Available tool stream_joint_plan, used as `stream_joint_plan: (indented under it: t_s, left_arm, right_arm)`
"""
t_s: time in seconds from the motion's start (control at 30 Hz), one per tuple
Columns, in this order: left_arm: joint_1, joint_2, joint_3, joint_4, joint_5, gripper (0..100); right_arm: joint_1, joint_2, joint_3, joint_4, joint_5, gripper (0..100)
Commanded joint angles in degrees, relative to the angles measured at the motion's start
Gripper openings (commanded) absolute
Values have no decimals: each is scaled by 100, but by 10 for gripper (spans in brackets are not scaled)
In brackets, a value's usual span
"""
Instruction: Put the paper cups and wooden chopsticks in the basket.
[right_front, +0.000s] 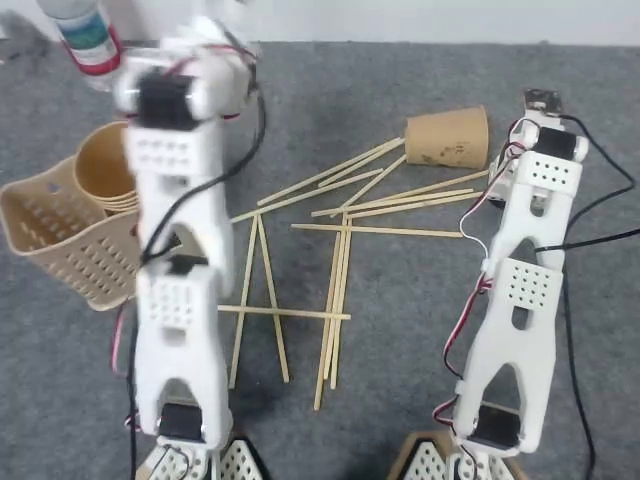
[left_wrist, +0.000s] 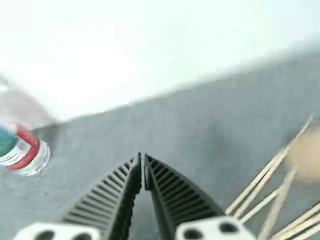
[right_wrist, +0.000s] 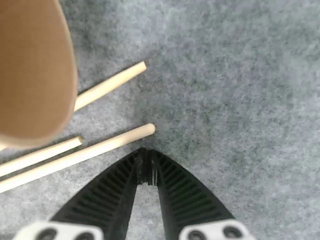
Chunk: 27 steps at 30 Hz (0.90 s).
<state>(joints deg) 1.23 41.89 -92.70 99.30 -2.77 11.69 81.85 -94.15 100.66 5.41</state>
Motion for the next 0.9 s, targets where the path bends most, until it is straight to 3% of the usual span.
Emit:
stream_joint_plan:
  t_s: [0.0,0.2,0.33,0.6,0.87]
  left_arm:
    - [527,-2233,945,149,774,13]
    - [2189,-4308,3029,97,809,13]
    - [2901,-5116,3829,-26,835,13]
    - [3631,-5925,4224,-18,976,13]
    - [3719,-6022,4233,53,976,13]
  right_arm:
    - [-136,-66,-211,251,-9,8]
    - [-136,-66,-211,251,-9,8]
    - [-136,-66,-211,242,-9,8]
    - [-136,-66,-211,242,-9,8]
    - [-136,-66,-211,242,-9,8]
